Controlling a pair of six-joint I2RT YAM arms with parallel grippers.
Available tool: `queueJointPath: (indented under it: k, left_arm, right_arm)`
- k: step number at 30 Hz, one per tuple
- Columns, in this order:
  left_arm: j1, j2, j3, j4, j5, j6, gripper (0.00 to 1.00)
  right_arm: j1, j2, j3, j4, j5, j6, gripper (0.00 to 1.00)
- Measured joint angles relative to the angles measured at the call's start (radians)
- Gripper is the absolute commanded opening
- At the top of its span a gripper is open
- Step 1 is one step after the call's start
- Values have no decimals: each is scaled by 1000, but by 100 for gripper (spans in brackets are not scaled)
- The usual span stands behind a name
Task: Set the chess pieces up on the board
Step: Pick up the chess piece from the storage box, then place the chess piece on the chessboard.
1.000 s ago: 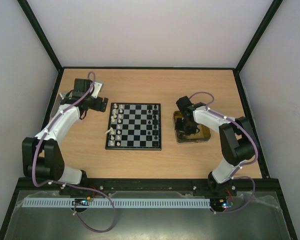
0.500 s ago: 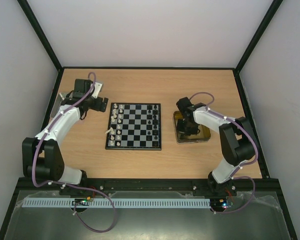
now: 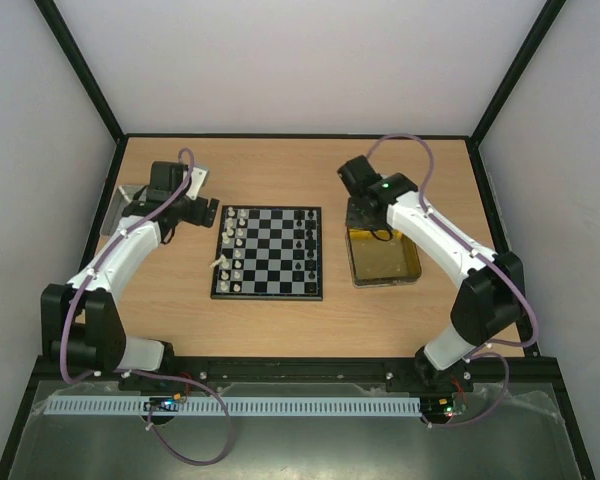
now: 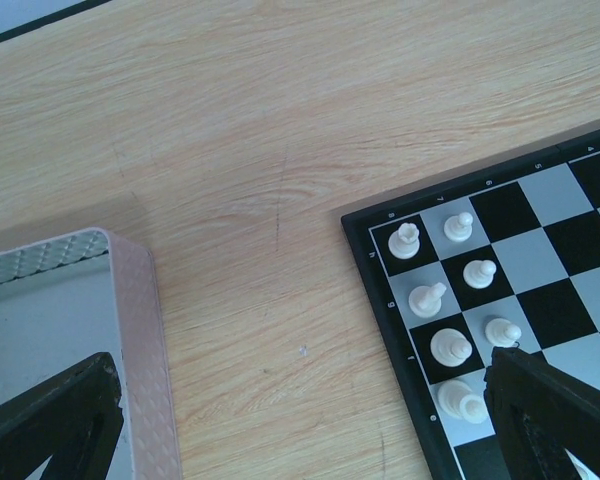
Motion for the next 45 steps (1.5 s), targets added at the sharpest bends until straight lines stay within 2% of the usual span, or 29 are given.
queueJointPath:
  k: [4, 8, 18, 26, 45]
  left_arm:
    - [-1, -11, -6, 1, 0, 0, 99]
    - [-1, -28, -18, 2, 9, 0, 99]
    - [-1, -52, -40, 11, 27, 0, 99]
    - [-2, -61, -50, 15, 32, 1, 99]
    - [-10, -64, -50, 15, 34, 5, 99]
  right_arm:
    - [142, 29, 129, -40, 31, 15, 2]
    - [244, 79, 181, -35, -6, 48, 2]
    - [369, 233, 181, -1, -127, 114, 2]
    - [407, 249, 126, 47, -188, 136, 2]
    - [459, 262, 21, 87, -224, 154, 4]
